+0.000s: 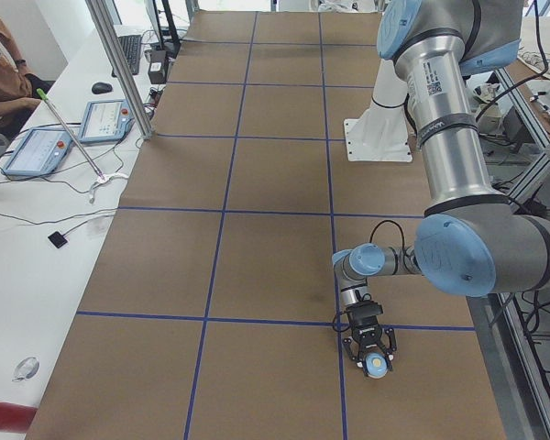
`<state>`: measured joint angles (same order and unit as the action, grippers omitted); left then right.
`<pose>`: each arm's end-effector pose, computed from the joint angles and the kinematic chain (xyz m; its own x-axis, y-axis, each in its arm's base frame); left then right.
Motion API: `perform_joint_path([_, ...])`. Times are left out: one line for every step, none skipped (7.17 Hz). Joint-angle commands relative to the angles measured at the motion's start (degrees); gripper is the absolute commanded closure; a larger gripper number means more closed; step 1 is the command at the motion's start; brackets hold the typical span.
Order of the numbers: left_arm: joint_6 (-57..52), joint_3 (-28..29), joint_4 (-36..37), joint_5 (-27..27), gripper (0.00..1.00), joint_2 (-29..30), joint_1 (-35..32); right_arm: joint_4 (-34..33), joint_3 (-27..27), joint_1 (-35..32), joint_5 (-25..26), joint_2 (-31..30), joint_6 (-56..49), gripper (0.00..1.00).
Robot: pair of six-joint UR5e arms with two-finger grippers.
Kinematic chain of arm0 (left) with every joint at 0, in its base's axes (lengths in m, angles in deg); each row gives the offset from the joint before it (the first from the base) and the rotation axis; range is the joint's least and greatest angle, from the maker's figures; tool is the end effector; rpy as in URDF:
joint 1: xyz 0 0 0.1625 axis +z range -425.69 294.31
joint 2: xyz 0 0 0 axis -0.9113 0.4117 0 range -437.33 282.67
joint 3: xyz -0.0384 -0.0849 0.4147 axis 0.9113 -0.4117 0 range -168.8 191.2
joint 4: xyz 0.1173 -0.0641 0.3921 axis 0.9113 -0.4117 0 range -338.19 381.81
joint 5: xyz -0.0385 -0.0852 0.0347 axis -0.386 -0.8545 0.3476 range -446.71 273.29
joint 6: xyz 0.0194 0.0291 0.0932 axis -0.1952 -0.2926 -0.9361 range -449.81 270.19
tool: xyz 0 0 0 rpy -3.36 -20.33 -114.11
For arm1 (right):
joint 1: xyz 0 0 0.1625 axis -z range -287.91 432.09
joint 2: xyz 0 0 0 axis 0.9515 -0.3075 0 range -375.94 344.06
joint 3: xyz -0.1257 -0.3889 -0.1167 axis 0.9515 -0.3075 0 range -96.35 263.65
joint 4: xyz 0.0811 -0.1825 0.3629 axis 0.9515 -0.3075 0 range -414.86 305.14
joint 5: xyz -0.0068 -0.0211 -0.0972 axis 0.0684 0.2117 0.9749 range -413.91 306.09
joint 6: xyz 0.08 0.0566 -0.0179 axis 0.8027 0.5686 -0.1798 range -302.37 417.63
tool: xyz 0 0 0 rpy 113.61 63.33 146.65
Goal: Place and press bell with both arms
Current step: 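Lift the held white-and-blue bell with the left gripper and swing it forward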
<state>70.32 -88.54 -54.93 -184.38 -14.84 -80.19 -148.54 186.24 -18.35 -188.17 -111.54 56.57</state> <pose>0.1751 -0.1692 0.7952 -0.0142 -0.9591 0.2828 0.8872 0.1184 0.4459 0.0672 -0.4509 0.6033 0.7166 -0.0532 0.6955 0.0056 0.9975 0.0705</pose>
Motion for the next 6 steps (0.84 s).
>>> perform_joint_path([-10.0, -4.0, 0.0, 3.9, 1.00, -3.2, -5.0, -0.1, 0.0, 0.0, -0.4, 0.0, 0.0, 0.00])
perform_joint_path([-18.3, -4.4, 0.0, 10.5, 1.00, -1.6, -12.6, -0.1, -0.1, 0.0, -0.3, 0.1, 0.2, 0.00])
perform_joint_path([-27.2, -4.3, 0.0, 16.6, 1.00, 2.6, -19.7, -0.2, -0.2, 0.0, -0.2, 0.1, 0.3, 0.00])
perform_joint_path([-34.5, -3.9, 0.1, 20.5, 1.00, 7.7, -25.5, -0.3, -0.3, 0.0, 0.0, 0.1, 0.3, 0.00])
perform_joint_path([-42.5, -3.5, 0.0, 23.6, 1.00, 12.0, -30.8, -0.3, -0.6, 0.0, 0.1, 0.3, 0.4, 0.00])
perform_joint_path([-49.5, -1.8, -0.1, 26.1, 1.00, 16.9, -34.3, -0.4, -0.6, 0.0, 0.1, 0.2, 0.6, 0.00])
